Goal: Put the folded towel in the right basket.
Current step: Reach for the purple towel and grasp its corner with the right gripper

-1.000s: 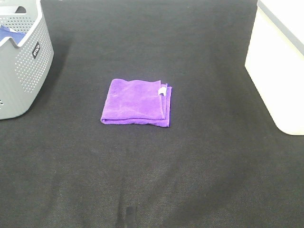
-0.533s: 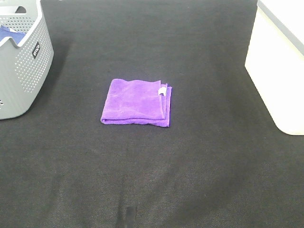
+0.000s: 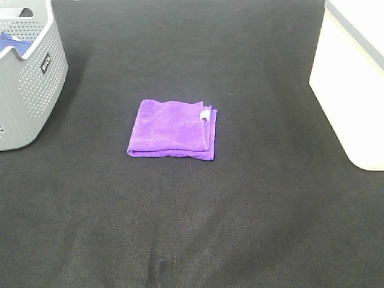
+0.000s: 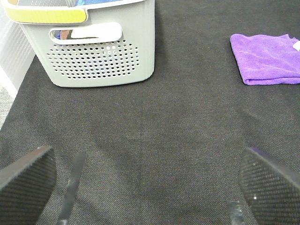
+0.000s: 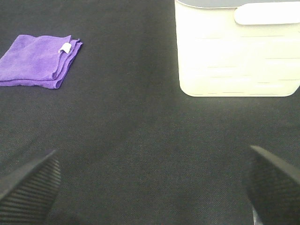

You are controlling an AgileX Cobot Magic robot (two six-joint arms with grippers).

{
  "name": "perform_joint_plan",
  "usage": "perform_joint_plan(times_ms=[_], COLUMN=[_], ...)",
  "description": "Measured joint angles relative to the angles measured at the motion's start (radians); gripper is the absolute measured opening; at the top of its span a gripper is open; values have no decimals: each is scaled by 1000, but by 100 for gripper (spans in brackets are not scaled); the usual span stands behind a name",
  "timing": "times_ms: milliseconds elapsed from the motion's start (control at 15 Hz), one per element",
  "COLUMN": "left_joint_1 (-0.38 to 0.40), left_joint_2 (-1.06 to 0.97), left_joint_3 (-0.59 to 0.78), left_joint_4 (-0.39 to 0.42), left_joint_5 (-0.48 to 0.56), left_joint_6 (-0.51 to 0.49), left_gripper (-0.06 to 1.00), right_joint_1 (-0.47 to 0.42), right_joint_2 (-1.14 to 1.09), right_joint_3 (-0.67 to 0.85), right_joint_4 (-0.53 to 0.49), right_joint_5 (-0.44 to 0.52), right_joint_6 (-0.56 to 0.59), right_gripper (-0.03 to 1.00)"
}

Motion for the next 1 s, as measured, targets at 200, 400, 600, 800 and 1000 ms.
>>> perform_joint_plan(times_ms=[200,400,600,800,1000], left_joint_1=[0,0,0,0,0], left_joint_2=[0,0,0,0,0], left_joint_3=[0,0,0,0,0], left_joint_4=[0,0,0,0,0], left_joint_5=[0,0,0,0,0], left_joint_6=[0,0,0,0,0], left_gripper=[99,99,99,99,99], right_joint_1=[0,0,0,0,0], right_joint_2=[0,0,0,1,108], right_joint_3=[0,0,0,0,-9], right_joint_4=[-1,-15,-17,-18,-19], right_joint_5=[0,0,0,0,8], right_joint_6=[-17,-18,-18,-18,-27], right_gripper=[96,96,96,96,96])
